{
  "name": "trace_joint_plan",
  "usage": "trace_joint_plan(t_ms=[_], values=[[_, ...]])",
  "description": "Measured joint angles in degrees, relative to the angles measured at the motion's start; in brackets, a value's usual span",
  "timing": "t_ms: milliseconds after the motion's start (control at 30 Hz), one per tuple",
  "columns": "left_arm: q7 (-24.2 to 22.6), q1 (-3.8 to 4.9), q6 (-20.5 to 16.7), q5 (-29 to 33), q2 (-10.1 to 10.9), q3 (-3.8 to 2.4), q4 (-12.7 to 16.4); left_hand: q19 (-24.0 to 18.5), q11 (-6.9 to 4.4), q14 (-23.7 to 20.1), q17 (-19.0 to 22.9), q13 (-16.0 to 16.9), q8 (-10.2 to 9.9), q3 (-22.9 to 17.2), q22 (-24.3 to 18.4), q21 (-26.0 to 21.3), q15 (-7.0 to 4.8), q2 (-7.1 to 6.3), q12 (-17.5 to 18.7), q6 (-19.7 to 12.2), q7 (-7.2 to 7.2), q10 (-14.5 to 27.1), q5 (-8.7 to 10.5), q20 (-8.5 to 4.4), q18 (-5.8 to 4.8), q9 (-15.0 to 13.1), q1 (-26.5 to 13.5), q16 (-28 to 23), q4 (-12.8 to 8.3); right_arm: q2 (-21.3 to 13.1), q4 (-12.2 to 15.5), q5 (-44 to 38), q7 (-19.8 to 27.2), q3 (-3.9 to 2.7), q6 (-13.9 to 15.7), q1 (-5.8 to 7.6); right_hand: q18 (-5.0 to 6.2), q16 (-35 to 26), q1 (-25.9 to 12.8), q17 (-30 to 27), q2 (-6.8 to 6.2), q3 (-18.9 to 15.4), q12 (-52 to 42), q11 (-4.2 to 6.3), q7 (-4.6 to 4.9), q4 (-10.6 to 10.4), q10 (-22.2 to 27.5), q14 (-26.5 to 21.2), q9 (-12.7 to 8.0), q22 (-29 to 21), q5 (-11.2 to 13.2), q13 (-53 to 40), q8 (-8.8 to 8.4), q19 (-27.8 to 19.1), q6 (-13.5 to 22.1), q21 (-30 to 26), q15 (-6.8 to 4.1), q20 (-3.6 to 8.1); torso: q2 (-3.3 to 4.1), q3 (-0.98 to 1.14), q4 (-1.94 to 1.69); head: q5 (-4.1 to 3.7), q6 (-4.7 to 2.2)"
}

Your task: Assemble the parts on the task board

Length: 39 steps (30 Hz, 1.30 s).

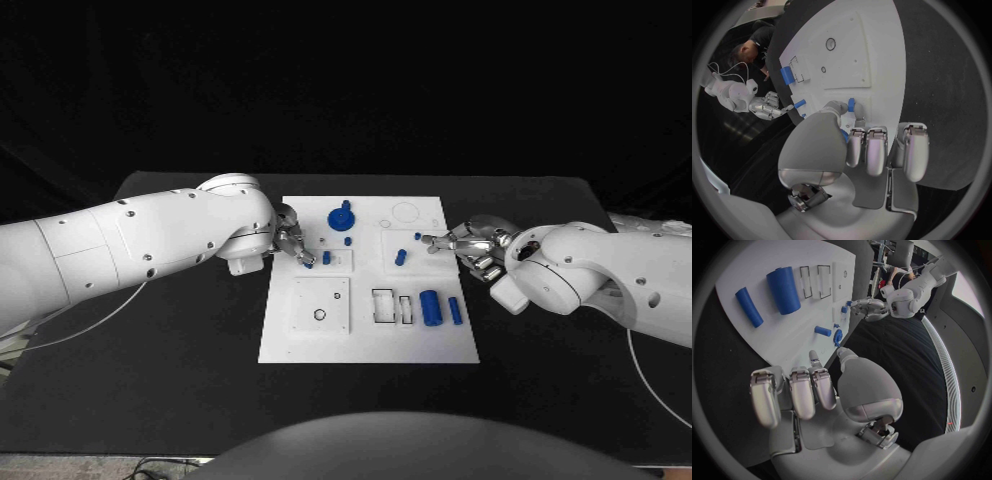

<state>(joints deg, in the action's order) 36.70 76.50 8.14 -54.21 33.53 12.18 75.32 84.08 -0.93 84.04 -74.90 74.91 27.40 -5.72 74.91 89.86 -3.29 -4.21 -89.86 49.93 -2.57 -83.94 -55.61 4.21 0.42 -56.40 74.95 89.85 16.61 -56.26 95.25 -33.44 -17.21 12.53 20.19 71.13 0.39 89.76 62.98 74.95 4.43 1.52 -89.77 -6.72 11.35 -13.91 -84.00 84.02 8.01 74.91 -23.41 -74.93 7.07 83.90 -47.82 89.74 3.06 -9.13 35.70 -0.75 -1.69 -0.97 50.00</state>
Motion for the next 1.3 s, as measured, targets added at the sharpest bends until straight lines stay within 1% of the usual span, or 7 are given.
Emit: trace_joint_plan(t_ms=[500, 667, 900, 967, 1067, 1167, 1300], values=[[-0.93, 0.00, -1.83, -0.16, 1.23, -0.07, 0.22, 0.00, 0.00, 0.00, 0.00, 0.00, 0.24, -0.06, 0.00, 0.00, 0.00, -0.01, 0.00, 0.24, 0.22, 0.00, 0.03, 0.00, 0.00, -0.03, -0.01, 0.00, 0.07, -0.01, -0.13, 0.00, 0.00, 0.00, -0.01, 0.00, 0.00, 0.00, 0.00, -0.01, 0.00, 0.00, 0.00, 0.00, 0.00, 0.00, 0.00, 0.00, 0.00, -0.01, 0.00, 0.01, 0.00, 0.00, 0.00, 0.00, 0.00, 0.00, -0.03, 0.00, -0.03, -0.19, 0.00], [-1.25, 0.02, -2.38, -0.20, 1.16, -0.08, -0.19, 0.00, 0.00, 0.00, 0.00, 0.00, 0.24, -0.06, 0.00, 0.00, 0.00, -0.26, 0.00, 0.24, 0.22, 0.00, -0.19, 0.00, 0.00, -0.15, 0.23, 0.00, 0.07, 0.01, -0.16, 0.00, 0.00, 0.00, -0.01, -0.01, 0.00, 0.00, 0.32, -0.01, 0.32, -0.15, 0.00, 0.00, 0.00, -0.15, 0.00, 0.00, 0.00, -0.01, 0.00, 0.01, 0.00, 0.00, 0.00, 0.00, 0.00, 0.00, -0.03, 0.00, -0.01, -0.11, 0.00], [-1.47, 0.02, -2.76, -0.24, 0.60, -0.09, -1.14, 0.00, 0.00, 0.00, 0.00, 0.00, 0.56, -0.05, 0.00, 0.00, 0.00, -0.33, 0.00, 0.45, 0.43, 0.00, -0.19, 0.00, 0.00, -0.15, 0.29, 0.00, 0.08, 0.01, -0.16, 0.00, 0.00, 0.00, -0.01, -0.02, 0.00, 0.00, 0.30, -0.02, 0.30, -0.16, 0.00, 0.00, 0.00, -0.16, 0.00, 0.00, 0.00, -0.01, 0.00, 0.01, 0.00, 0.00, 0.00, 0.00, 0.00, 0.00, -0.02, 0.00, 0.02, -0.07, 0.00], [-1.48, 0.02, -2.80, -0.24, 0.50, -0.09, -1.37, 0.00, -0.20, -0.13, 0.00, 0.00, 0.56, -0.05, 0.00, 0.00, -0.13, -0.33, 0.00, 0.46, 0.43, -0.21, 0.55, 0.00, 0.00, -0.15, 0.29, 0.00, 0.08, 0.01, -0.16, 0.00, 0.00, 0.00, -0.01, -0.02, 0.00, 0.00, 0.30, -0.02, 0.30, -0.16, 0.00, 0.00, 0.00, -0.16, 0.00, 0.00, 0.00, 0.02, 0.00, 0.01, 0.00, 0.00, 0.00, 0.00, 0.00, 0.00, -0.01, 0.00, 0.02, -0.07, 0.00], [-1.49, 0.02, -2.82, -0.26, 0.35, -0.09, -1.73, 0.00, -0.21, -0.21, -0.03, 0.00, 0.56, -0.16, 0.00, 0.00, -0.21, -0.33, 0.00, 0.57, 0.55, -0.21, 2.00, 0.00, 0.01, -0.23, 0.28, 0.00, -0.03, 0.02, -0.15, 0.00, 0.00, 0.00, -0.01, -0.02, 0.00, 0.00, 0.30, -0.02, 0.30, -0.16, 0.00, 0.00, 0.00, -0.16, 0.00, 0.00, 0.00, 0.04, 0.00, 0.02, 0.00, 0.00, 0.00, 0.00, 0.00, 0.00, 0.00, 0.01, 0.02, -0.07, 0.00], [-1.48, 0.02, -2.82, -0.26, 0.19, -0.09, -1.97, 0.00, -0.20, -0.21, -0.04, 0.00, 0.56, -0.39, 0.00, 0.00, -0.21, -0.33, 0.00, 0.66, 0.63, -0.21, 2.92, 0.00, 0.01, -0.23, 0.28, 0.00, 0.06, 0.03, -0.14, 0.00, 0.00, 0.00, -0.01, -0.02, 0.00, 0.00, 0.30, -0.02, 0.30, -0.16, 0.00, 0.00, 0.00, -0.16, 0.00, 0.00, 0.00, 0.03, 0.00, 0.02, 0.00, 0.00, 0.00, 0.00, 0.00, 0.00, 0.00, 0.02, 0.02, -0.07, 0.00], [-1.45, 0.02, -2.76, -0.26, 0.03, -0.07, -2.12, 0.00, -0.20, 0.00, -0.04, 0.00, 0.55, -0.39, 0.00, 0.00, -0.42, -0.33, 0.00, 0.66, 0.63, -0.21, 3.38, 0.00, 0.01, -0.22, 0.28, 0.00, 0.06, 0.05, -0.13, 0.00, 0.00, 0.00, -0.01, -0.02, 0.00, 0.00, 0.30, -0.02, 0.30, -0.16, 0.00, 0.00, 0.00, -0.16, 0.00, 0.00, 0.00, 0.03, 0.00, 0.02, 0.00, 0.00, 0.00, 0.00, 0.00, 0.00, 0.00, 0.02, 0.02, -0.07, 0.00]])
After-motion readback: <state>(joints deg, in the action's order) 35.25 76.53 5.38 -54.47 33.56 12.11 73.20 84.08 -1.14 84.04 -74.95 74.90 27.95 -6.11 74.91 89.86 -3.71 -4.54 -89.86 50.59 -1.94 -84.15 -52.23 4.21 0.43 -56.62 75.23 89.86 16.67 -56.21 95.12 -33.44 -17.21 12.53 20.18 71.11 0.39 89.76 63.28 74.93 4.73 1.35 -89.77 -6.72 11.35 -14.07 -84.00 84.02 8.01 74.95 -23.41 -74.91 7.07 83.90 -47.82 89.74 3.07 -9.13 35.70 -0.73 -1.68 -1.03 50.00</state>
